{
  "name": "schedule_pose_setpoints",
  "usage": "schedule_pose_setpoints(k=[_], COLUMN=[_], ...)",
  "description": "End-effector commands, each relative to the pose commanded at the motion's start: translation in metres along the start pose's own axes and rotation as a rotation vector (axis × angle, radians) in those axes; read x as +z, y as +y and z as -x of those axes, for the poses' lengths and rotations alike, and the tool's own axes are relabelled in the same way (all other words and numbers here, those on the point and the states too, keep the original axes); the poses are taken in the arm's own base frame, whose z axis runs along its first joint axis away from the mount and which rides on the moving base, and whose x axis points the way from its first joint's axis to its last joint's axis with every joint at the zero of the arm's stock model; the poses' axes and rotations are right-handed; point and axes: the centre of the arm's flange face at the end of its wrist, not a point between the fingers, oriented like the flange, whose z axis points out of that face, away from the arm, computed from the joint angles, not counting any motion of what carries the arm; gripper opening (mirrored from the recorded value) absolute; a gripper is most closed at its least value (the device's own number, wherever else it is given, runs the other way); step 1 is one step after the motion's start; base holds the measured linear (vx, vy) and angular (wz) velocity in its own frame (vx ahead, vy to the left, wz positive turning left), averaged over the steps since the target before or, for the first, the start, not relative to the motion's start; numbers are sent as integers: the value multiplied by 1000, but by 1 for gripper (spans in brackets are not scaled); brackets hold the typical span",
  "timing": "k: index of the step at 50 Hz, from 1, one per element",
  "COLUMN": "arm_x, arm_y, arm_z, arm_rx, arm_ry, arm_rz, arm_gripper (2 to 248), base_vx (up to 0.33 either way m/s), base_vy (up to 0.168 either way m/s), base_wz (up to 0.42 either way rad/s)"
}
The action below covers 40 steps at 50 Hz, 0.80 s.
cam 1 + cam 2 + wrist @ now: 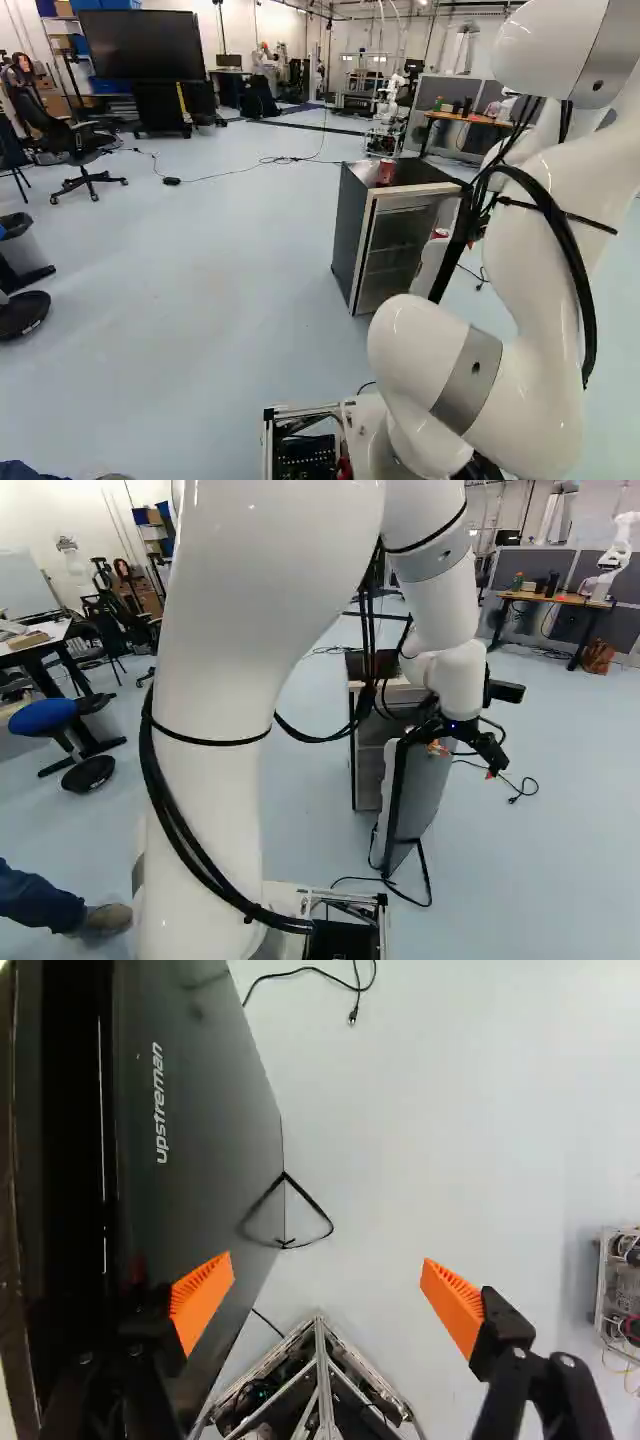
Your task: Grab a drink from the fridge
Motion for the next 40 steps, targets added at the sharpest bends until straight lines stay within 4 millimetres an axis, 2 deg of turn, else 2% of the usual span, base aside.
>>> schedule_pose_setpoints(k=[40], arm_x=[-5], arm_y=[-89], arm_z=[-9], arm_rx=[-151], arm_ry=[16], arm_rz=[-52], arm_gripper=[247], base_vx=[0], base_vy=[0], base_wz=[0])
